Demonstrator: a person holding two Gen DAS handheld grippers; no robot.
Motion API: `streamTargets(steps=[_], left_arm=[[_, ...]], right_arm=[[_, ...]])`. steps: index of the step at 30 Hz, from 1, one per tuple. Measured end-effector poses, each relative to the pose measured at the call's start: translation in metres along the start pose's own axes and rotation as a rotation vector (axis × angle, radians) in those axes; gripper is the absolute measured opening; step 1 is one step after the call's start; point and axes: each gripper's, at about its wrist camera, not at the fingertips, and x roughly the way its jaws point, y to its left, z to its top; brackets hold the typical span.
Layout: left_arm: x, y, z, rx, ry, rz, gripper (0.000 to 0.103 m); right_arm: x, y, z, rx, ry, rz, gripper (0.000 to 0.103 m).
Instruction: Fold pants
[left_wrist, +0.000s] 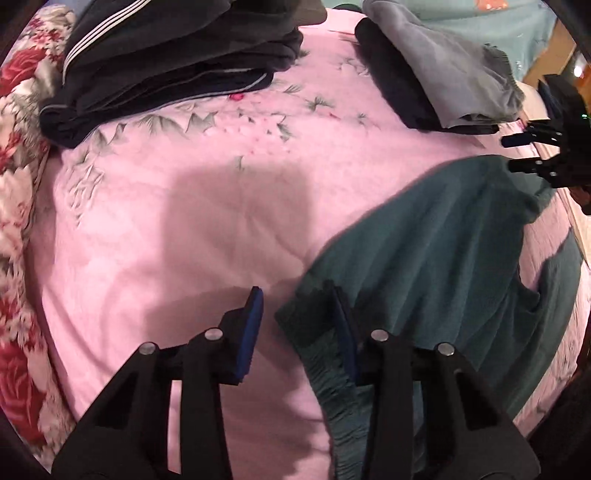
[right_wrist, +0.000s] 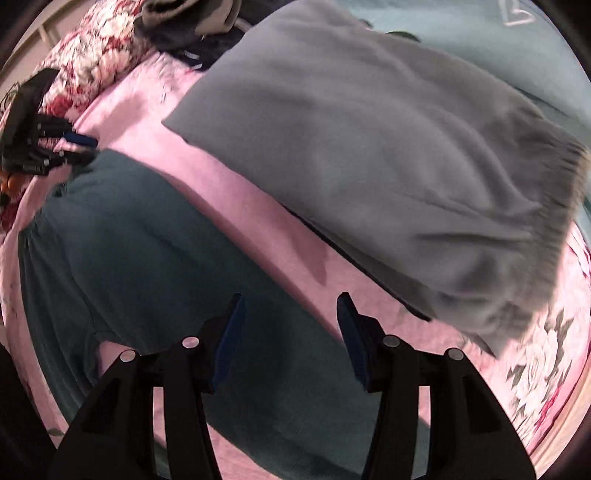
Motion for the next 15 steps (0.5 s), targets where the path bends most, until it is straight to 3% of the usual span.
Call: streamTargets(steps=[5,8,10,12,15], left_arm=[[0.003,-0.008,0.004,0.139,0.016,0.011,0.036],[0.004,-0.019,0.006,0.238,0.046,0.002,0.034],[0.004,-0.023,0.008,0.267,0.060,-0.025,0.027],[0.005,-0.023,0.010,0.294,0.059,-0.019,0.024],[0.002,-0.023,0.010,0.310,0.061,-0.033,0.015]], right_arm=[[0.014,0.012,0.010,-0.050,0.044,0.006,0.052],[0.019,0.017,0.014,-0.075,0.050,-0.001,0.039],[0.019,0.018,0.017,-0.070,0.055,0.019,0.016],[0.019,0.020,0.019,-0.062,0.068,0.038,0.003],[0.013,0.022,0.020,-0.057,0.052,0.027,0.001]])
